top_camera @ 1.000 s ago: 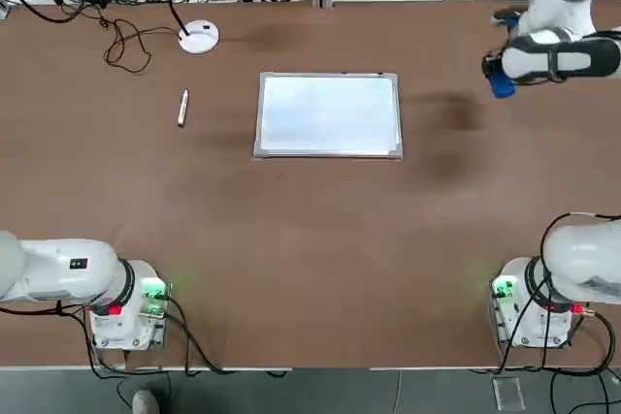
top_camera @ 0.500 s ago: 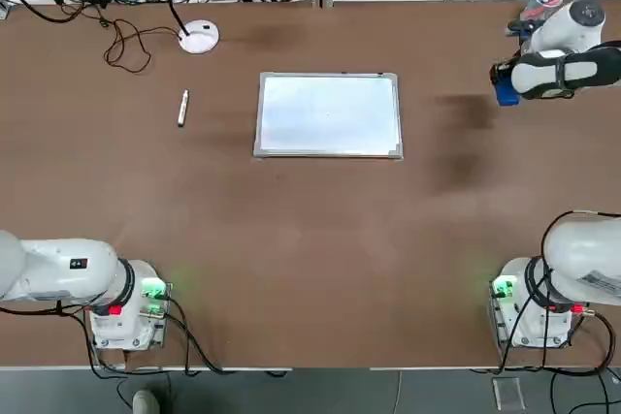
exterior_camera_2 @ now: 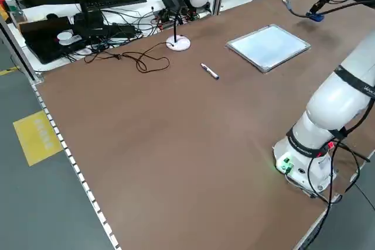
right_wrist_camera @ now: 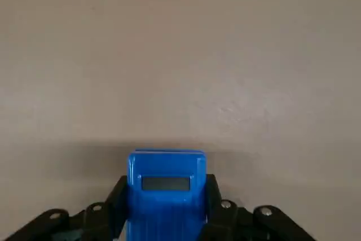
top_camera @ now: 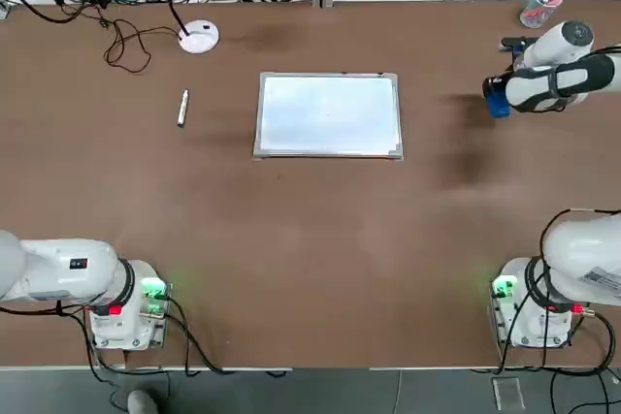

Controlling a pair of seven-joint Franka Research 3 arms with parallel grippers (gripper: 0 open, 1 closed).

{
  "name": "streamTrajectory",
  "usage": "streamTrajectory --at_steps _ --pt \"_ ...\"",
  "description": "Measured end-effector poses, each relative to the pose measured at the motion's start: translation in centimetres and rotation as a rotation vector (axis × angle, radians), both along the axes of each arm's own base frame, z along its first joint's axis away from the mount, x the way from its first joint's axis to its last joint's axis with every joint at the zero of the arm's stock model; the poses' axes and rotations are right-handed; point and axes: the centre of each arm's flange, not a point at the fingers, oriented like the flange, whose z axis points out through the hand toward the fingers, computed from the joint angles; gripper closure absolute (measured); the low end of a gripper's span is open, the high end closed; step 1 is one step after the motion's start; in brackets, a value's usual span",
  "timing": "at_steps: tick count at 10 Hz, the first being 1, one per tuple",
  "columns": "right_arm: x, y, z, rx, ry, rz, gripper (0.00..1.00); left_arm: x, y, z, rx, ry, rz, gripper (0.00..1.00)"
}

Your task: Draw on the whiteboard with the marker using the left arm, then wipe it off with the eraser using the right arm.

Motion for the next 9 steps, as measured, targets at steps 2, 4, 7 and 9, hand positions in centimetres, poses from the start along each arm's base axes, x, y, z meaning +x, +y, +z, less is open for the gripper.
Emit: streamTrajectory --at_steps 2,4,7,9 --pt "-0.05 -0.50 -0.39 -0.001 -0.003 -0.002 0.43 0.01 0.00 -0.03 0.000 0.000 0.000 0.00" --pt "0.00 -0.56 -0.35 -0.002 -0.006 -0.002 0.43 0.02 0.00 -0.03 0.000 0.001 0.000 0.00" --pt "0.03 -0.56 -0.32 -0.002 -0.007 -0.002 0.43 0.02 0.00 -0.03 0.000 0.001 0.000 0.00" --pt "0.05 -0.60 -0.31 -0.003 -0.008 0.000 0.43 0.02 0.00 -0.03 0.000 0.001 0.000 0.00"
